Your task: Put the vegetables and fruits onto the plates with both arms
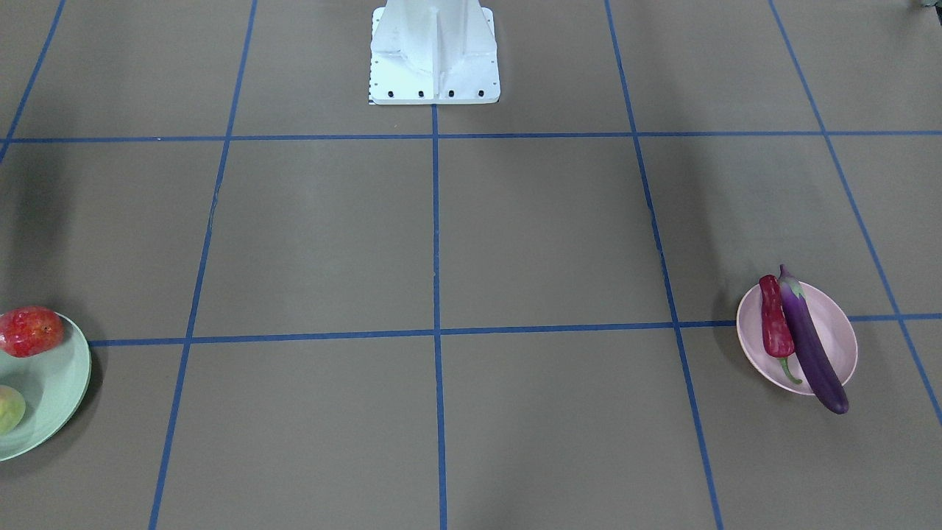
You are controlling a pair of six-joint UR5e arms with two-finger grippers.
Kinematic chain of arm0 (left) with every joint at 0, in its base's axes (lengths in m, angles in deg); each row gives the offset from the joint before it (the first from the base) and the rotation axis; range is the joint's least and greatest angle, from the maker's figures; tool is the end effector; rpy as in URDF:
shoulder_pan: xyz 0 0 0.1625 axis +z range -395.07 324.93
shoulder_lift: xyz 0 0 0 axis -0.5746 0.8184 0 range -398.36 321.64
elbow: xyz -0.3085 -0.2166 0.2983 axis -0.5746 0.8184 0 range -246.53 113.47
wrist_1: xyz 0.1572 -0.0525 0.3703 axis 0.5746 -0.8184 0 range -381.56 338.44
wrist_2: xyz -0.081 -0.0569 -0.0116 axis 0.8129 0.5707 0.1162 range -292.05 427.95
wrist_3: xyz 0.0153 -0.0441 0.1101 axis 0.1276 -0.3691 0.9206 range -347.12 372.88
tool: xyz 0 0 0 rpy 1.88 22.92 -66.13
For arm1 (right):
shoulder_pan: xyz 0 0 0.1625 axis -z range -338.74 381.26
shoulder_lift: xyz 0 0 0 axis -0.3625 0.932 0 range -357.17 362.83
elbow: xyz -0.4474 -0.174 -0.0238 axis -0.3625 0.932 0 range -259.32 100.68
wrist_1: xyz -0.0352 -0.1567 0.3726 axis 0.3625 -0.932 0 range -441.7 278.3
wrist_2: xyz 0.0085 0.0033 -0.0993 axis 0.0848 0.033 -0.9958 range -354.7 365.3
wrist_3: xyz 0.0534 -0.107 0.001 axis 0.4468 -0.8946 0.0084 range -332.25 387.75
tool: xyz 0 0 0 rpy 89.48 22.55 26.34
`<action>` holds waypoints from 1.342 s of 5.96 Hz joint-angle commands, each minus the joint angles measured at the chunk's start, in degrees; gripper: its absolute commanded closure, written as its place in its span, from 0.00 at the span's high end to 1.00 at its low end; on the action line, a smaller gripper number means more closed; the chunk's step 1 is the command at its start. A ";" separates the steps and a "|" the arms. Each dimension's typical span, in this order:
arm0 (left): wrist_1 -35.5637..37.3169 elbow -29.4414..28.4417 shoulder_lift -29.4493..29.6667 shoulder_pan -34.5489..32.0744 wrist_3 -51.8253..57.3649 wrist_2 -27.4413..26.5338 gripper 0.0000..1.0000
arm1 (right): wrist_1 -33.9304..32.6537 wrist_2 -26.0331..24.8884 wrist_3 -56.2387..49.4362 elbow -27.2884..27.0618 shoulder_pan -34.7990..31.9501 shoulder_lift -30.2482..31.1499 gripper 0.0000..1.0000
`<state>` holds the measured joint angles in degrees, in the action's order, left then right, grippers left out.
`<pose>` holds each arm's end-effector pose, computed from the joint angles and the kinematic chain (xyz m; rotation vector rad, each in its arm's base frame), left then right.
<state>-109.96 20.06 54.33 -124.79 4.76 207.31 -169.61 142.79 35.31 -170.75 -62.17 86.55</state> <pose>-0.0401 -0.5022 0.7293 -0.1011 0.8571 -0.1457 -0.0175 -0.5460 0.6513 0.0584 -0.8401 -0.0548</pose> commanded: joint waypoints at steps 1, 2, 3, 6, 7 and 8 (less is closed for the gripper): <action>-0.19 0.77 -0.50 0.07 -0.15 -0.14 1.00 | -0.16 -0.12 0.00 -0.23 0.19 0.04 1.00; -0.02 1.82 -0.58 0.15 -0.32 -0.06 1.00 | -0.24 -0.03 0.00 -0.14 0.19 -0.22 1.00; -0.10 1.91 0.38 0.24 -0.32 -0.06 1.00 | -0.24 -0.03 0.09 0.03 0.28 -0.57 1.00; -0.28 4.88 -1.36 0.24 -0.32 0.39 1.00 | -0.24 -0.12 0.26 -0.49 0.28 -0.93 1.00; -0.45 7.16 -1.54 0.07 -0.32 0.30 1.00 | -0.24 -0.38 0.18 -0.06 0.28 -0.67 1.00; -0.28 8.41 -1.63 0.07 -0.76 -0.14 1.00 | -0.24 -0.47 0.17 0.12 0.36 -0.66 1.00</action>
<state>-110.33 27.00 52.86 -124.67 4.32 207.49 -169.86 142.45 35.50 -170.83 -61.85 85.83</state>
